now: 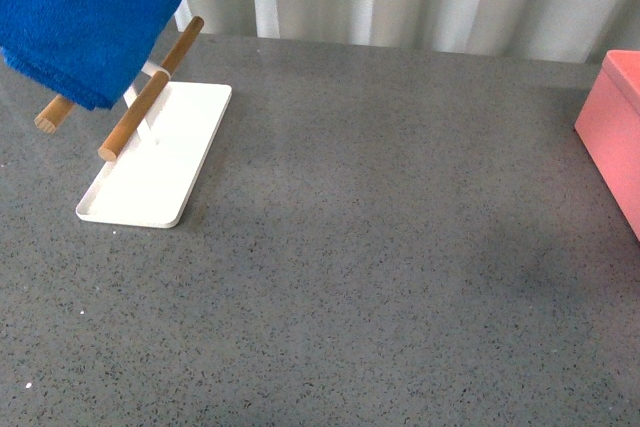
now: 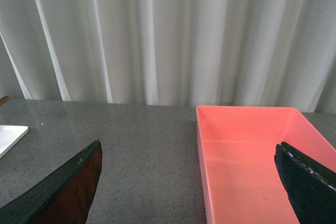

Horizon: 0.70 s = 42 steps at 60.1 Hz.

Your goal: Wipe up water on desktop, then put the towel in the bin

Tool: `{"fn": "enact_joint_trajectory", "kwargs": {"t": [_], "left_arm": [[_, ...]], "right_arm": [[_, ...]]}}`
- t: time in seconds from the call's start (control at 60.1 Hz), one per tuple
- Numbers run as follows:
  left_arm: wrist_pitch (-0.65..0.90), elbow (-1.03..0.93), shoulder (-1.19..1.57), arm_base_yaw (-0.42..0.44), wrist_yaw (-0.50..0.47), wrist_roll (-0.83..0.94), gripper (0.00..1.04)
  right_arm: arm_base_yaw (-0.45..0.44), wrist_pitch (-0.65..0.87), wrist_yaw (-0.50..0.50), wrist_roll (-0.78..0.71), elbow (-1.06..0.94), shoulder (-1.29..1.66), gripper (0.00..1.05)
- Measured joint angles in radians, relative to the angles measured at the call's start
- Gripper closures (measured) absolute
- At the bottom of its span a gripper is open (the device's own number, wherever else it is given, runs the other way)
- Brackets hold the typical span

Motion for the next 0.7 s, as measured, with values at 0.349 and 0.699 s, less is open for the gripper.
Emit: {"fn": "enact_joint_trajectory", "kwargs": {"t": [0.349,0.699], "left_arm": [[0.128,-0.177,-0.156,-0.219,0.173,-0.225,1.01],[0.2,-0.189,-0.148,-0.258,0.118,-0.254,1.01]], "right_arm": [[0.0,0.0,0.0,0.0,0.0,0.0,0.07],[-0.016,-0.094,-0.044,0.029,0.037,0.05,0.07]]}}
